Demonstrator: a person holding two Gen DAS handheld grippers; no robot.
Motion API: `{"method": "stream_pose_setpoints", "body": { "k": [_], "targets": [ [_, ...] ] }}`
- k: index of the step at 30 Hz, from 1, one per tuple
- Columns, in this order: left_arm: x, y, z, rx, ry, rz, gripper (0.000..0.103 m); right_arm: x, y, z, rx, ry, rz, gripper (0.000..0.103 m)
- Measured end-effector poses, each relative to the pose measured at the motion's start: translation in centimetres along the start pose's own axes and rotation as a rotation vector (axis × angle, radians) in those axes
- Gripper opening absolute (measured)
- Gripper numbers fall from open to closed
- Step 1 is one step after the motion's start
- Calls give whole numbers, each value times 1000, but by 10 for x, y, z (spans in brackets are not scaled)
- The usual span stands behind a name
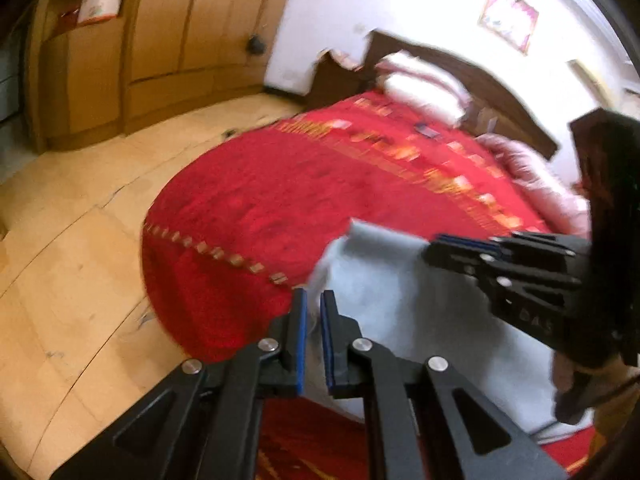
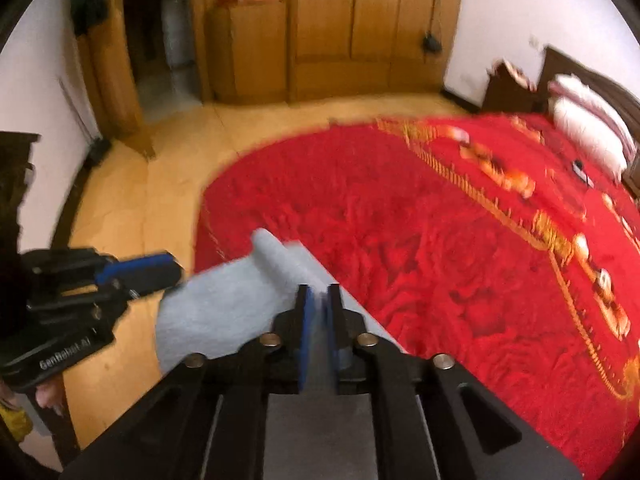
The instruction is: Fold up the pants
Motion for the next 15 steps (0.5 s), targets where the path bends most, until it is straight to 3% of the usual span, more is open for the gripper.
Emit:
{"method": "stream_pose_setpoints", "body": {
  "k": [3, 5, 8, 11, 13, 15],
  "targets": [
    [32, -13, 16, 68, 27, -95, 7, -10, -6, 12, 56, -45, 28, 21],
    [44, -22, 12, 74, 4, -160, 7, -20, -4, 3, 36, -8, 70, 29],
    [51, -27, 2, 68, 3, -168, 9, -34, 0, -15, 1, 4, 105, 38],
    [46, -25, -8, 56, -48, -168, 20, -39, 2, -23, -3, 48, 106, 38],
    [37, -23, -9, 59, -96, -161, 34, -40, 1, -23, 4, 69, 103, 38],
    [26, -22, -8, 66, -141, -159, 38, -40, 1, -15, 43, 91, 109, 38]
  ]
}}
Point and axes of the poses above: each gripper's, at about its wrist camera, not at the fingertips, and z roughly the way its jaws point, x to its left, y to its top, the point moved 6 cm from there along z, roughly the way its jaws point, and after that the axes turned 10 degrees about -y, right-handed, at the moved point
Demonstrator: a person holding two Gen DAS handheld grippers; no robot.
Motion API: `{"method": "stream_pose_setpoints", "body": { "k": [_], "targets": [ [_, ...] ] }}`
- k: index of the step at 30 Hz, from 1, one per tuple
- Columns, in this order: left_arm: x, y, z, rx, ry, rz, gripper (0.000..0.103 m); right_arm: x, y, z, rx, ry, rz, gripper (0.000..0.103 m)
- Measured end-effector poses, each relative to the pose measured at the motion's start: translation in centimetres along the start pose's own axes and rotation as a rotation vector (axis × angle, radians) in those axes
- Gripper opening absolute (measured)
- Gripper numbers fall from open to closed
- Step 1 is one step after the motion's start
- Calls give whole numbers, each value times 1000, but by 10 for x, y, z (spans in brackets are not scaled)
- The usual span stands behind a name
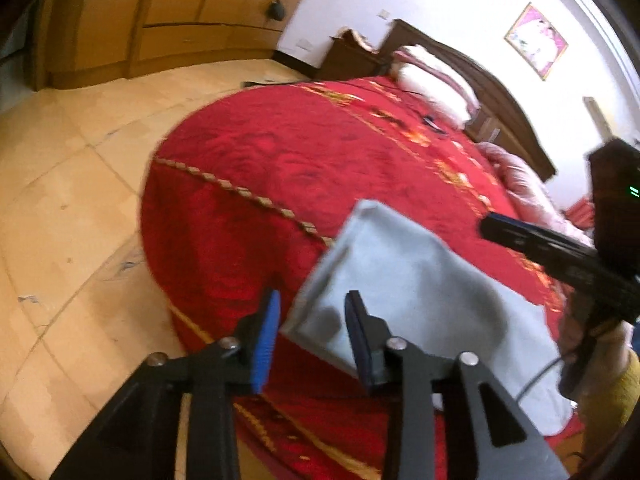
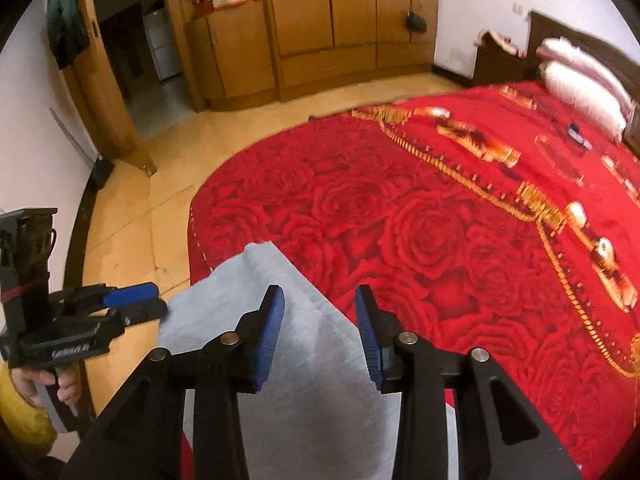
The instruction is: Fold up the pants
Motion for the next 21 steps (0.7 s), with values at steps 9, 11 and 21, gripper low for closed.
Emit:
{"method": "stream_pose_setpoints", "body": {
  "k": [9, 11, 21],
  "targets": [
    [-12, -17, 33, 99, 20, 10, 19, 26, -18, 51, 146, 25, -136, 37],
    [-13, -19, 37, 121, 61, 29, 19, 30, -15, 50, 106, 11, -155, 16],
    [-9, -21, 47, 144, 182, 54, 30, 26, -2, 66, 93, -34, -66, 7]
  ]
}}
Point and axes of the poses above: each gripper's, at about its wrist camera, not at the fingertips, and z roughly the way its jaws point, x to its left, y to its top, the point moved 6 cm from there along z, roughly the way its jaws point, and after that the axes turned 10 degrees about -y, right-handed, at the moved point
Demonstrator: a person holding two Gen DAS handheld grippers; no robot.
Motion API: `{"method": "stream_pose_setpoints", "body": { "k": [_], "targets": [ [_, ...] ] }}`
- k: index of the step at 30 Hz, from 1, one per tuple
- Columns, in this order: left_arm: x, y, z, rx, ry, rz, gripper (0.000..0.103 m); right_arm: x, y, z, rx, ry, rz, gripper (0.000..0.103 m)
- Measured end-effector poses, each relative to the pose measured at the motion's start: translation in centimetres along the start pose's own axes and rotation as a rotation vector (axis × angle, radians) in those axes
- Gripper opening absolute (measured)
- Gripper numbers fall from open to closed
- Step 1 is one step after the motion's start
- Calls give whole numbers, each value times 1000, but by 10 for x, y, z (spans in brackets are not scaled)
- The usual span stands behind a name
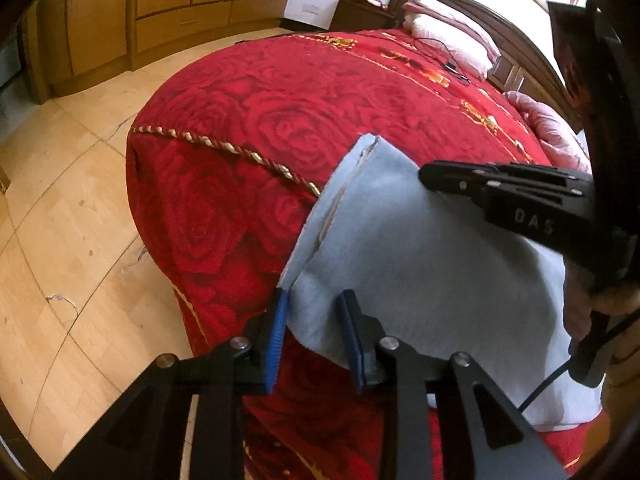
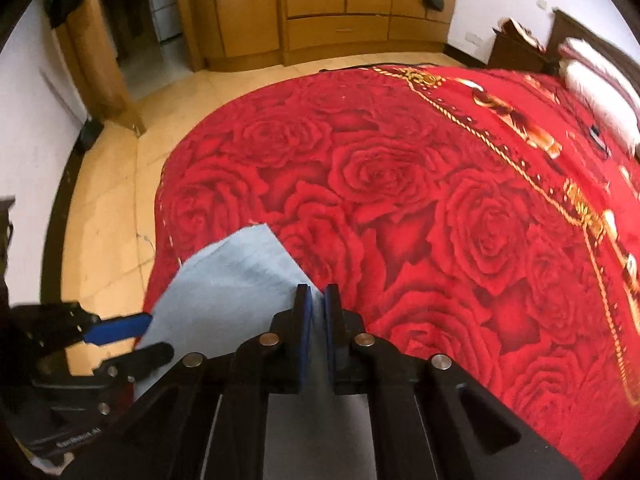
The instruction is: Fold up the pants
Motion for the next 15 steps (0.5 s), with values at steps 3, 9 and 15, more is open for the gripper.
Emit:
{"method": "stream_pose_setpoints", "body": {
  "k": [3, 9, 15],
  "targets": [
    [3, 1, -2, -2, 27, -5, 36, -7, 1, -5, 10, 28, 68, 9],
    [12, 2, -9, 2, 79, -24, 44, -19, -4, -41, -45, 22, 156, 24],
    [18, 3, -20, -11, 150, -30, 49, -30, -24, -70, -66, 8, 192, 31]
  ]
}}
Point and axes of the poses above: each gripper's, at about its wrist camera, not at the fingertips, and z roughly the way its jaws point, x to its left, y to its top, the point moved 6 cm from there along z, roughly the way its jaws point, and after that the axes turned 10 degrees about -y, right-handed, at the moved point
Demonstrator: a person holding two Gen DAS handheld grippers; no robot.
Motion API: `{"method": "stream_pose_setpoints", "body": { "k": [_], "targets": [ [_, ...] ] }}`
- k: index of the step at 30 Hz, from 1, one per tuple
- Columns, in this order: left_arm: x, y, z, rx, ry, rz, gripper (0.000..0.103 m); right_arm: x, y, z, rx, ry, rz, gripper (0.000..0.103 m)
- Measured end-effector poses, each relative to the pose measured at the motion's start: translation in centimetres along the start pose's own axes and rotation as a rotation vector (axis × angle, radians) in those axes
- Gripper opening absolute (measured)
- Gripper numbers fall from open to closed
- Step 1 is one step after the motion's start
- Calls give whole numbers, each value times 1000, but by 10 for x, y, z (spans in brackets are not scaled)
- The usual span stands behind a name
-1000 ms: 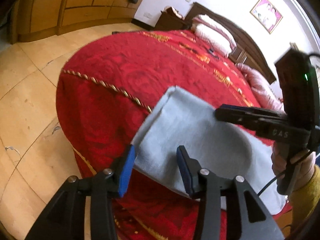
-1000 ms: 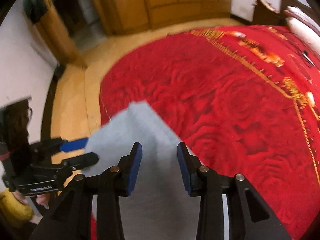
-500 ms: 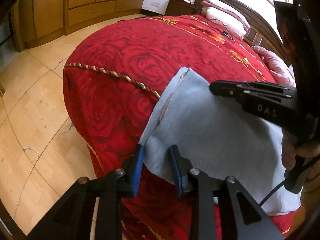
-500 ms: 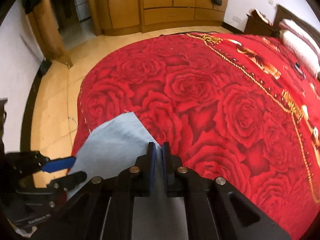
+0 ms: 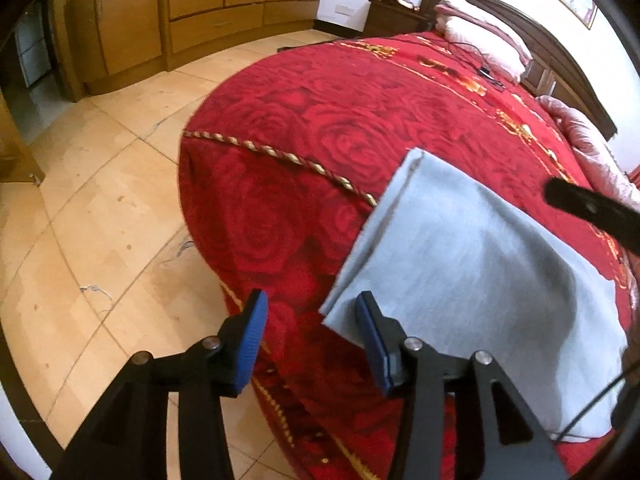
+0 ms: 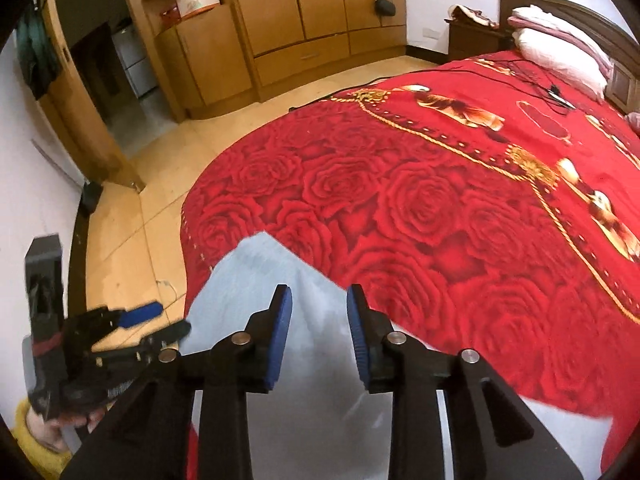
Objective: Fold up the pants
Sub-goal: 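Open both grippers and lay the pants flat on the bedspread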
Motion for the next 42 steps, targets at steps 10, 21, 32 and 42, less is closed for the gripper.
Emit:
{"method": "stream_pose_setpoints", "body": {
  "k": [10, 21, 32, 42],
  "targets": [
    [-7, 1, -23, -11, 26, 23, 60, -35, -60, -28, 73, -116, 38, 53],
    [-71, 1, -32, -12, -32, 146, 63, -94, -120, -67, 113, -303, 157, 55],
    [-140, -14, -27, 24, -77, 281, 63, -143, -164, -103, 115, -391, 271, 55],
    [-166, -27, -14, 74, -78, 331, 63, -176, -199, -121, 140, -508, 335, 55]
  ]
}}
Point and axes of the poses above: each gripper's, at about its wrist camera, not at the fingertips, and z roughly the way its jaws point, x to its left, y to its top, the point moved 6 cm from there along z, roughly the way its jaws point, and after that the axes turned 10 degrees about -y, right-handed, at the moved point
